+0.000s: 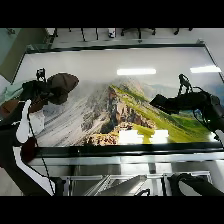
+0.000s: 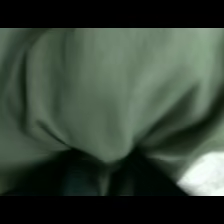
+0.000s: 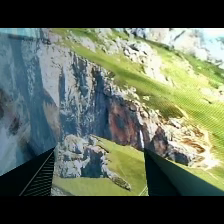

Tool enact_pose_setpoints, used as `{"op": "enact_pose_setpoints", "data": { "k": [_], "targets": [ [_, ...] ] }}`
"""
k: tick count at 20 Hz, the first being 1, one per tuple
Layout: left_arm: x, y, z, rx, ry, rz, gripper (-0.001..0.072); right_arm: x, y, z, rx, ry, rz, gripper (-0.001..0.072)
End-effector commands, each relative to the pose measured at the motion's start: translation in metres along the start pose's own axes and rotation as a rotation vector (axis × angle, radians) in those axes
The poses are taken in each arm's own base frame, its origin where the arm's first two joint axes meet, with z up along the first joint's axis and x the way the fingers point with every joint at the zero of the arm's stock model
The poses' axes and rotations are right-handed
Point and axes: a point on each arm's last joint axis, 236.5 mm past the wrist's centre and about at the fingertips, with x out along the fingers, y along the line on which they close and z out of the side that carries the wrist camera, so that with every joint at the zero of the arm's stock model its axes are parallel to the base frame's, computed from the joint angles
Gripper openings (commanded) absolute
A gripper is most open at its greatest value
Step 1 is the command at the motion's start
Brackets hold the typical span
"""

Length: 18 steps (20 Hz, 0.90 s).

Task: Fold the shirts.

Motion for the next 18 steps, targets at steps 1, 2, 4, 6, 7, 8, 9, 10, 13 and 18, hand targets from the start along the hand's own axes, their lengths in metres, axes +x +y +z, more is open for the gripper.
{"op": "enact_pose_setpoints", "data": {
  "k": [1,2,4,6,7,8,9,10,13,18],
  "targets": [
    [0.004,-0.013,-0.01,-0.002,0.113,-0.008,0.002,-0.001,0.0,0.001,0.007,-0.002,0.004,0.0606],
    [-0.009,-0.022,0.0,0.012,0.104,-0.016,0.002,0.0,0.0,0.001,0.007,-0.002,0.004,0.0606],
    [-0.049,-0.055,0.025,0.053,0.045,-0.058,0.002,-0.001,0.0,0.001,0.007,-0.003,0.004,0.0573],
    [-0.103,-0.115,0.046,0.089,-0.033,-0.18,0.002,-0.003,0.0,0.002,0.005,-0.008,0.004,0.0323],
    [-0.135,-0.154,0.048,0.123,-0.064,-0.265,0.002,-0.005,-0.001,0.003,0.002,-0.011,0.002,0.0214],
    [-0.166,-0.193,0.04,0.18,-0.083,-0.342,0.002,-0.01,-0.005,0.002,-0.014,-0.004,-0.002,0.0147],
    [-0.188,-0.223,0.024,0.232,-0.083,-0.381,0.002,-0.016,-0.01,-0.003,-0.028,0.018,-0.009,0.0069],
    [-0.205,-0.251,-0.001,0.297,-0.061,-0.4,0.0019,-0.026,-0.017,-0.011,-0.038,0.051,-0.017,0.0027],
    [-0.221,-0.321,-0.102,0.431,0.083,-0.468,0.002,-0.058,-0.034,-0.035,-0.07,0.139,-0.031,0.0027],
    [-0.21,-0.416,-0.253,0.578,0.192,-0.558,0.002,-0.099,-0.036,-0.045,-0.11,0.091,-0.03,0.0026]
  ]
}}
